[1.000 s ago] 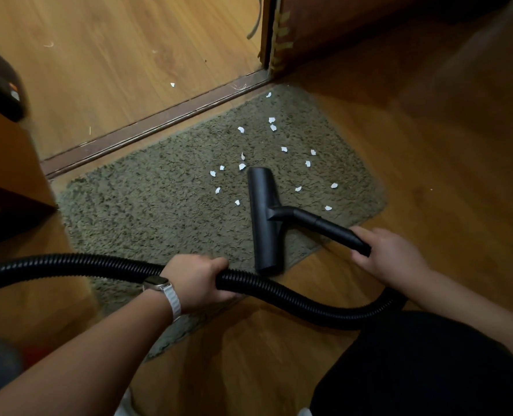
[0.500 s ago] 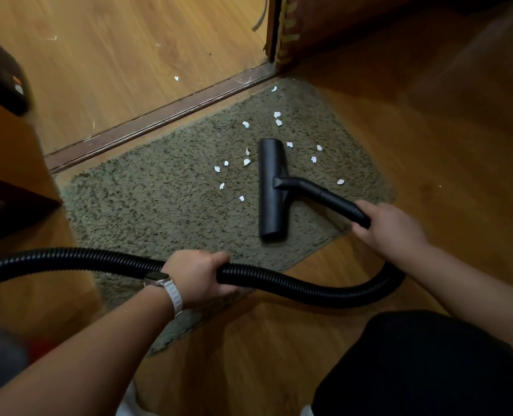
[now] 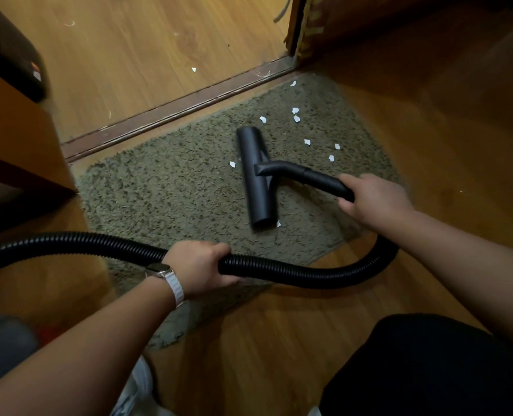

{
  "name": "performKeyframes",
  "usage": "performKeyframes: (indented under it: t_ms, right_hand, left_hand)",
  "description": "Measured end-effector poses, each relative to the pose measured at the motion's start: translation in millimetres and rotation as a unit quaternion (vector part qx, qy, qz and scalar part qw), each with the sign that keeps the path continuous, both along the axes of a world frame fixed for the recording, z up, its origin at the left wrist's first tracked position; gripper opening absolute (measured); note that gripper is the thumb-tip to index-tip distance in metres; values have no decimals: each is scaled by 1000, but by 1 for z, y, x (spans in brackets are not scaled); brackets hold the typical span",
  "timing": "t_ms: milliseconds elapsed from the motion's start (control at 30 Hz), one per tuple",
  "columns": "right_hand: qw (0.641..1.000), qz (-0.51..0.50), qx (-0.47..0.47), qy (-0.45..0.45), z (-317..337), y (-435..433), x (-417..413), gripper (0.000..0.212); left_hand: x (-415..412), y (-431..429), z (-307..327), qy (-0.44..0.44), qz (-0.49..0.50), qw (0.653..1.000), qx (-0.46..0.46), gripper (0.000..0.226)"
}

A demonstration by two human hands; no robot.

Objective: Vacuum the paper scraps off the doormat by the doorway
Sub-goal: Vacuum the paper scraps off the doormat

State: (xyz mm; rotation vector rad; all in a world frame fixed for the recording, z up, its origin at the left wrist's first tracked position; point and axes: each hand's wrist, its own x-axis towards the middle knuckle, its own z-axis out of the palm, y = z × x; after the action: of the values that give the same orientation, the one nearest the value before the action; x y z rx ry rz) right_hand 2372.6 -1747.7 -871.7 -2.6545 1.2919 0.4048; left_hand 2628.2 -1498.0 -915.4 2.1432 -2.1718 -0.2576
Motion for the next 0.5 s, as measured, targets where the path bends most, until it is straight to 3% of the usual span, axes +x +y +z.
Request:
performKeyframes:
  t_ms: [200, 500]
  right_hand:
    - [998, -61, 4, 2, -1, -7, -7, 24]
    - [999, 43, 20, 12, 10, 1, 59, 29]
  left_hand:
    - [8, -10, 13, 5, 14, 1000, 10, 57]
    - [36, -11, 35, -16, 9, 997, 72, 50]
